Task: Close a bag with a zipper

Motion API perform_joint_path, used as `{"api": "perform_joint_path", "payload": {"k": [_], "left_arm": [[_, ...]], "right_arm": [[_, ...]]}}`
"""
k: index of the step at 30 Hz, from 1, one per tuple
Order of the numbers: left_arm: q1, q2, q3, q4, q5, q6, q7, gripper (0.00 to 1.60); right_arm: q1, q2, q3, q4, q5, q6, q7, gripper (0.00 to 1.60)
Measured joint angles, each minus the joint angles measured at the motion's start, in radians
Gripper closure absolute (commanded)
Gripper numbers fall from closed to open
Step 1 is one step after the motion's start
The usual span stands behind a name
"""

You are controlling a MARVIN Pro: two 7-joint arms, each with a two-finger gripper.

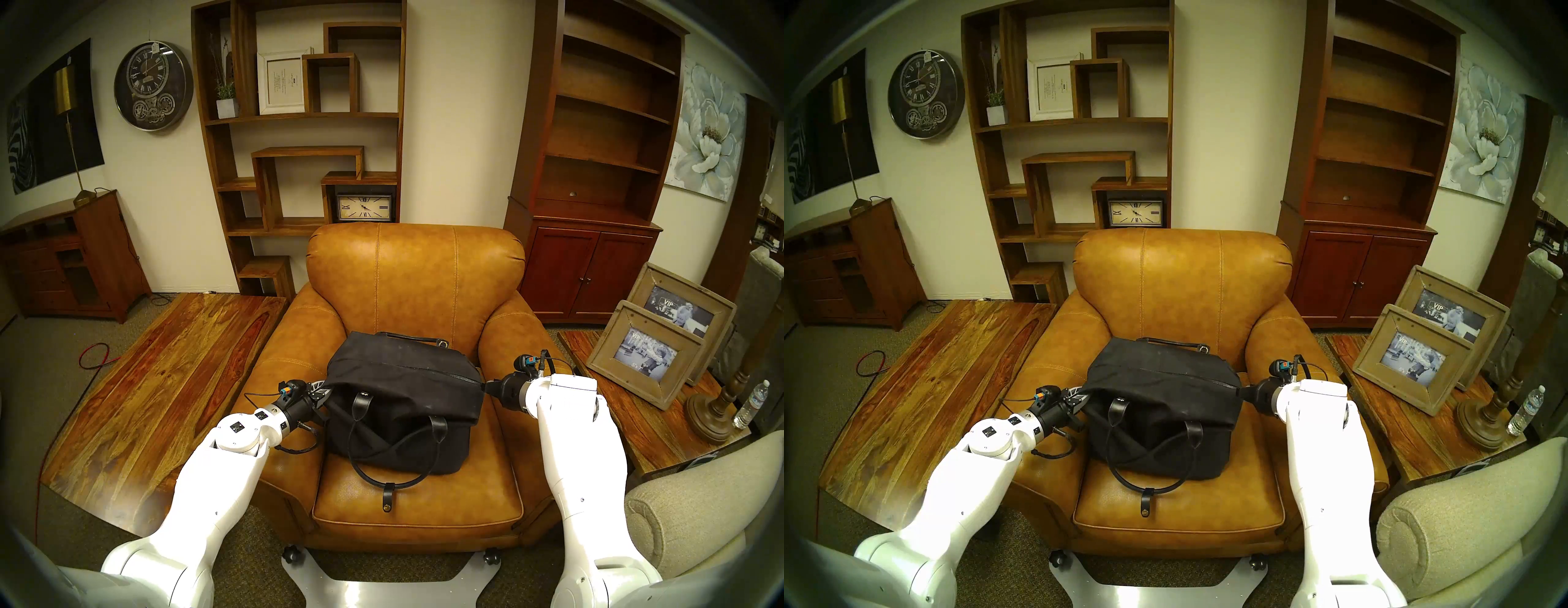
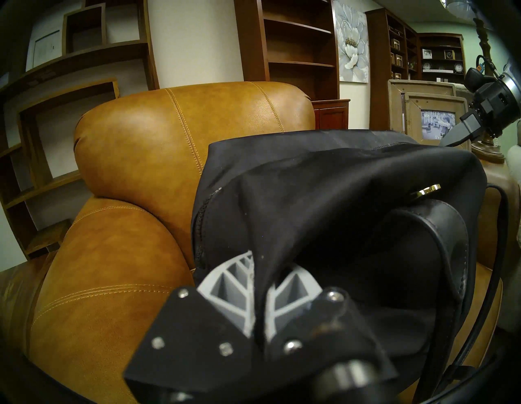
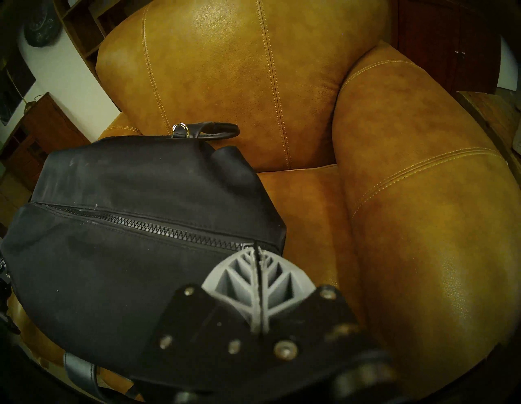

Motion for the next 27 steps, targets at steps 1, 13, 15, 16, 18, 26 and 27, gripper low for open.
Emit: {"api": "perform_joint_path", "payload": {"k": [1,13,15,16,18,26,27], "left_arm": [[0.002,0.0,-0.001,-0.002,-0.001,0.0,-0.001,1.6],[0.026,0.0,-0.011,-0.038,-0.007,0.01,-0.006,1.6],[0.028,0.0,-0.013,-0.042,-0.007,0.012,-0.006,1.6],[0.029,0.0,-0.013,-0.044,-0.007,0.012,-0.006,1.6],[0.03,0.0,-0.014,-0.046,-0.007,0.014,-0.006,1.6],[0.038,0.0,-0.017,-0.059,-0.007,0.019,-0.007,1.6],[0.04,0.0,-0.018,-0.062,-0.007,0.02,-0.007,1.6]], "right_arm": [[-0.003,0.001,0.007,0.005,0.005,-0.01,0.006,1.6],[-0.009,0.004,0.049,0.134,0.032,-0.16,0.04,1.6],[-0.003,0.004,0.052,0.164,0.034,-0.19,0.04,1.6],[0.0,0.004,0.053,0.175,0.035,-0.201,0.04,1.6],[0.008,0.003,0.055,0.203,0.037,-0.227,0.038,1.6],[0.05,0.003,0.056,0.32,0.042,-0.324,0.033,1.6],[0.058,0.003,0.056,0.345,0.042,-0.343,0.032,1.6]]}}
